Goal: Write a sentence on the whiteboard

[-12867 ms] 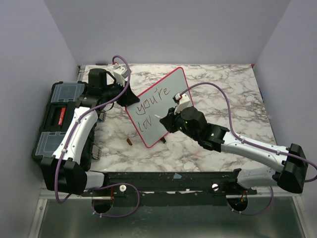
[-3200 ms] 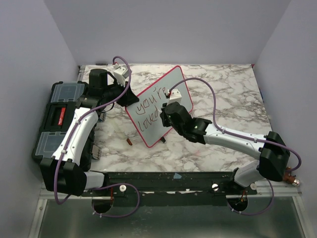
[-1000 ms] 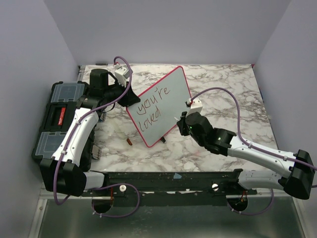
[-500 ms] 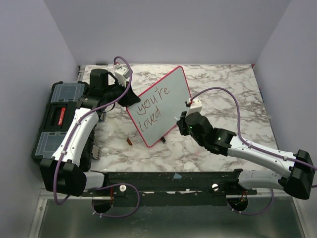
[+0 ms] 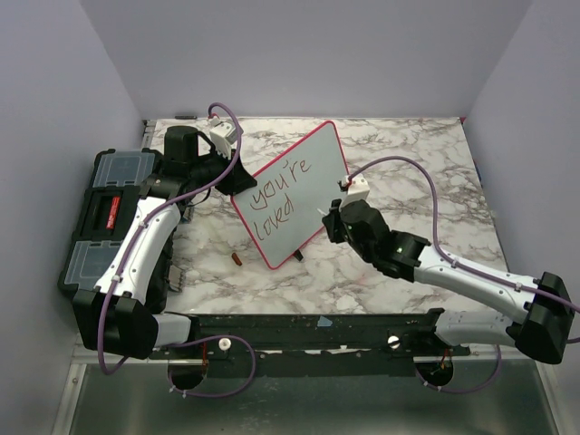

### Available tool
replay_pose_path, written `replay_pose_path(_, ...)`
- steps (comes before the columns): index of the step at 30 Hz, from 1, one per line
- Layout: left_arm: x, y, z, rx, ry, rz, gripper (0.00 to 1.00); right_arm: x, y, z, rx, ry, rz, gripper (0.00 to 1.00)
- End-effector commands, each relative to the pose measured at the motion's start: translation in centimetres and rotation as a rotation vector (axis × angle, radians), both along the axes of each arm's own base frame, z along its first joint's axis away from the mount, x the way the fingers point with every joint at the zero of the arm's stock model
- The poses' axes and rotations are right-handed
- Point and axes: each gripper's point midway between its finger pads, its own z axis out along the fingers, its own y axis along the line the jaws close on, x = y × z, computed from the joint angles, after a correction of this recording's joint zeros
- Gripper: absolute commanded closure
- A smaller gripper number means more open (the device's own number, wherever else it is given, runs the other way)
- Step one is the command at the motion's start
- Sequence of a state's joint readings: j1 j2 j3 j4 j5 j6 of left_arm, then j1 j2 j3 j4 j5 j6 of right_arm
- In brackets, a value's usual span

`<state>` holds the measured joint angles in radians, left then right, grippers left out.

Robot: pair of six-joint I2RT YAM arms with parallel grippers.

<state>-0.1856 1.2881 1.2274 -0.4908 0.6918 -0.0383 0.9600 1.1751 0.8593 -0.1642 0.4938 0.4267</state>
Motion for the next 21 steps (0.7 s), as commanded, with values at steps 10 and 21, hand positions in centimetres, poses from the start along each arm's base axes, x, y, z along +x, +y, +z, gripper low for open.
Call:
replay_pose_path(10,0.5,0.2,1.0,0.019,-0.079,0.003,1.00,2.5,-0.5,2.3,0.061,-0.034,0.004,0.99)
replay_pose_path(21,0.6,0.2,0.8,0.021,-0.071,0.003,1.00,3.6,0.3,2.3,0.074,-0.036,0.031,0.99)
